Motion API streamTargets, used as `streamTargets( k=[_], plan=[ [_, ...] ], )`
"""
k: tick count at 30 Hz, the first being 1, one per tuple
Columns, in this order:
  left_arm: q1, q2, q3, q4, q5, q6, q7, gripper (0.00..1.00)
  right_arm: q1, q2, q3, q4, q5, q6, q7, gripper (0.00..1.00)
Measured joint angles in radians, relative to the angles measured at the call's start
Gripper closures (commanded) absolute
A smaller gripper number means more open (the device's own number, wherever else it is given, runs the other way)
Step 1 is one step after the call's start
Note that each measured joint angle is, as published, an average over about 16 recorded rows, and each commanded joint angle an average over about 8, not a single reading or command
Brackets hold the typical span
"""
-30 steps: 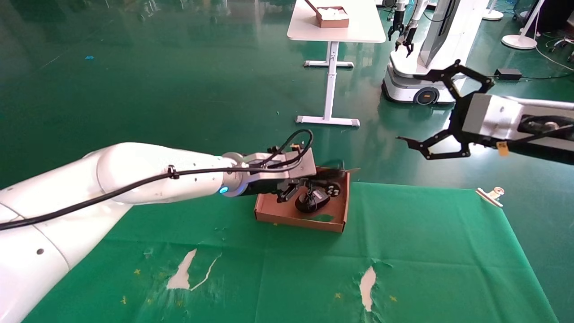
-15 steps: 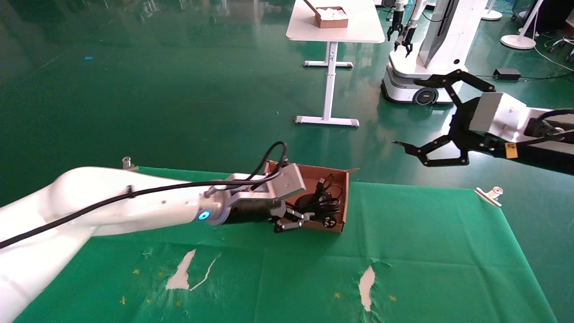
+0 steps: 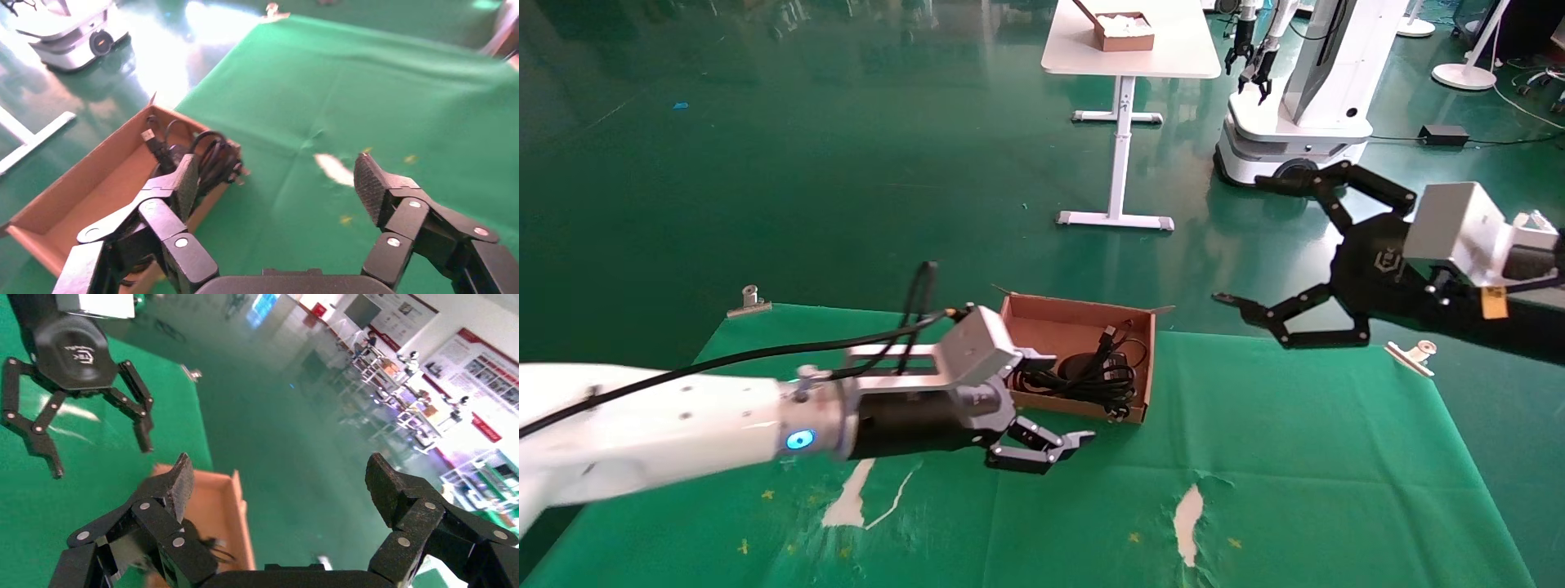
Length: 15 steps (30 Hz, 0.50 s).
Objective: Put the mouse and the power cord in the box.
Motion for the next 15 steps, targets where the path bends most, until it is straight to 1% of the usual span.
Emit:
streamTargets(
  k=[15],
  plan=[
    [0.175, -0.194, -0.258, -0.177, -0.187, 0.225, -0.021, 0.0, -0.186, 0.071, 0.025, 0.283, 0.135, -0.026, 0.308, 0.0]
  ],
)
